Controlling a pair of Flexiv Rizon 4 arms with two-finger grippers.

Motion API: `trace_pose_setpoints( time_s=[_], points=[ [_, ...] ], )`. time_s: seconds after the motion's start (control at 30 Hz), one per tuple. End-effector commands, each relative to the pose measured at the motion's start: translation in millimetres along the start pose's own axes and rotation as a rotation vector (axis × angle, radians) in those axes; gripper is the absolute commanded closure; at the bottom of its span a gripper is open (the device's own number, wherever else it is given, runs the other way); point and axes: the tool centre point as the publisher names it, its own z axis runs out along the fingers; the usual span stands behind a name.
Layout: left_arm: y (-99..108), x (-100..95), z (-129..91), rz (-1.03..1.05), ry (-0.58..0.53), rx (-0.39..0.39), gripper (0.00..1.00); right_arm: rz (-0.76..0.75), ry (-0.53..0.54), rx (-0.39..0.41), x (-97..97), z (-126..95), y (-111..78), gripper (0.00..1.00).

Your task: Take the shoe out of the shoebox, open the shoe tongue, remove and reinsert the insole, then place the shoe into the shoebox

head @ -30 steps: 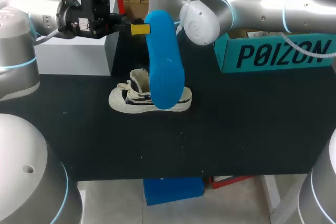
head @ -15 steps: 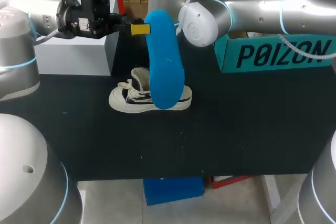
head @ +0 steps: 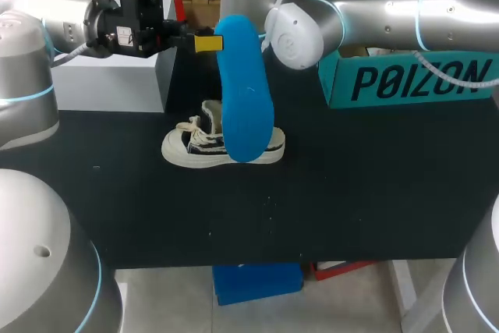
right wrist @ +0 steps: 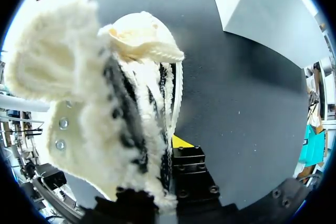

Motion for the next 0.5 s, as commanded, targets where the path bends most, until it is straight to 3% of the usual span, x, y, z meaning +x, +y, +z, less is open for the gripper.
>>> trace_pose_setpoints(
  time_s=[0.03, 0.17, 0.4, 0.5],
  points=[
    [1, 0.6, 1, 0.001, -0.005, 0.001, 1.00, 0.000, 0.003, 0.002, -0.5, 2, 1.4, 1.00],
    [1, 0.6, 1, 0.001, -0.005, 0.001, 1.00, 0.000, 0.000, 0.004, 1.7, -4, -0.3, 1.00],
    [1, 0.6, 1, 0.001, -0.005, 0.001, 1.00, 0.058, -0.074, -0.025, 9.4, -57, 6.3, 1.00],
    [1, 0.6, 1, 0.001, -0.005, 0.001, 1.00, 0.095, -0.126, 0.016, 9.7, -67, 4.0, 1.00]
  ],
)
